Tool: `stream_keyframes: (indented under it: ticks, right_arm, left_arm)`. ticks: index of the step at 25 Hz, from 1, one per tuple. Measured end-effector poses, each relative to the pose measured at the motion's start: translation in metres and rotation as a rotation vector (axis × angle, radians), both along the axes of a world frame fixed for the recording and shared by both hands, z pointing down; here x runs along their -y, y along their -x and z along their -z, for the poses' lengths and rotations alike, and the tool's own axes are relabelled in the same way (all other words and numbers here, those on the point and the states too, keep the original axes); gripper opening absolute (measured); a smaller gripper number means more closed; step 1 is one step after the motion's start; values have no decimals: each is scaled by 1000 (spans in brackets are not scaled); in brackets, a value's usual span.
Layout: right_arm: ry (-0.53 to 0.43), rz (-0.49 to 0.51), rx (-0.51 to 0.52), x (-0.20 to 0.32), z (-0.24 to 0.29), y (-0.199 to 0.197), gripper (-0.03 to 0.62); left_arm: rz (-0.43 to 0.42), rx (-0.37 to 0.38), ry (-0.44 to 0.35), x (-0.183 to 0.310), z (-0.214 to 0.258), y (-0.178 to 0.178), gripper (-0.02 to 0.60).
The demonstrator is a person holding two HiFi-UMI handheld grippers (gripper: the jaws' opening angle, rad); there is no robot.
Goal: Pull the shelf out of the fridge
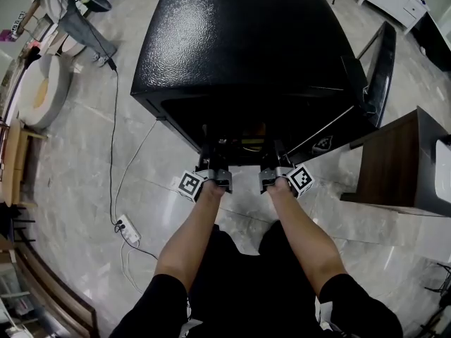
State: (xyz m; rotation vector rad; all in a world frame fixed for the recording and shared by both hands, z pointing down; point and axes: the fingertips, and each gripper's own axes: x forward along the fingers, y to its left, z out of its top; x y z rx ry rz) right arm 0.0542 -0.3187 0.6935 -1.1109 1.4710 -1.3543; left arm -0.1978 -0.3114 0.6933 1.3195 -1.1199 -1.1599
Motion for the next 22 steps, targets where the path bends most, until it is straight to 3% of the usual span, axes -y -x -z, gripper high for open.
stream_keyframes:
  ticks: [22]
  right_arm:
    - [22,11,16,-29,-1,1,37]
  left_arm:
    - [1,0,20,-26,5,1,35]
